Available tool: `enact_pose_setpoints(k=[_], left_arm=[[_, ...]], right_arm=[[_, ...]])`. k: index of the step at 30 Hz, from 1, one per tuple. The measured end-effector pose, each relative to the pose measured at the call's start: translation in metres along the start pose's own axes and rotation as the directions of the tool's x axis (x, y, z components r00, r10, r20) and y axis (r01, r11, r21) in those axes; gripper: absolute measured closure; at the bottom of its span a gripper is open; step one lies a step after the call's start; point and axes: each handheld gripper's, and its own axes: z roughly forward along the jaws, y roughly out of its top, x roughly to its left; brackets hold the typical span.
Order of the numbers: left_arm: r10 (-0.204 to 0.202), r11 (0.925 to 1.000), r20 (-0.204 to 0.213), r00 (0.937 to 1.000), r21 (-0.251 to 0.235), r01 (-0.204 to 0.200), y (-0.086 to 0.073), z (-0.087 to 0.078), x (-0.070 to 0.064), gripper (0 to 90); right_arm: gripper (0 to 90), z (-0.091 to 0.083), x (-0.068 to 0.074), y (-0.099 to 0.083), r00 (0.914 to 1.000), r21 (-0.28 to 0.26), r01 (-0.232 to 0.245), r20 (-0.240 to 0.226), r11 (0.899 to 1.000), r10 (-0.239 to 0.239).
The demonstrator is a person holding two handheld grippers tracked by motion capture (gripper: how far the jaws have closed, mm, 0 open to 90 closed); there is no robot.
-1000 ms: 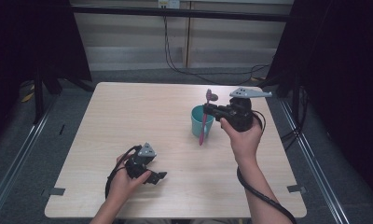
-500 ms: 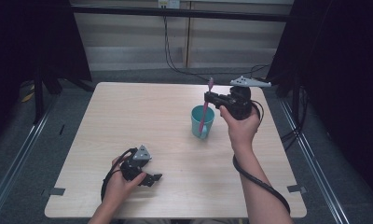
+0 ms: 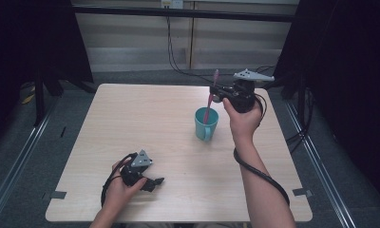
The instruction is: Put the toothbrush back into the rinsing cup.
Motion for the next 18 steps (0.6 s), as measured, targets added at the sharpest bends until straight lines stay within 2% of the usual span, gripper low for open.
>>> enact_pose_setpoints(k=[4, 14, 18], left_arm=[[0.001, 1.0000, 0.001, 1.0000, 0.000, -0.001, 0.000, 0.000, 0.000, 15.0], [0.007, 1.0000, 0.005, 1.0000, 0.001, -0.007, 0.000, 0.000, 0.001, 14.9], [0.008, 1.0000, 0.008, 0.9999, -0.001, -0.008, 0.000, 0.000, 0.001, 14.9]], right_arm=[[84.0, 0.006, -0.005, -0.002, 0.9999, -0.006, -0.010, 0.009, 1.000, 0.010], [84.0, 0.026, -0.013, -0.006, 0.9983, 0.004, 0.021, 0.054, 1.000, -0.021], [83.9, 0.037, -0.015, -0.019, 0.9963, 0.019, 0.031, 0.079, 0.999, -0.032]])
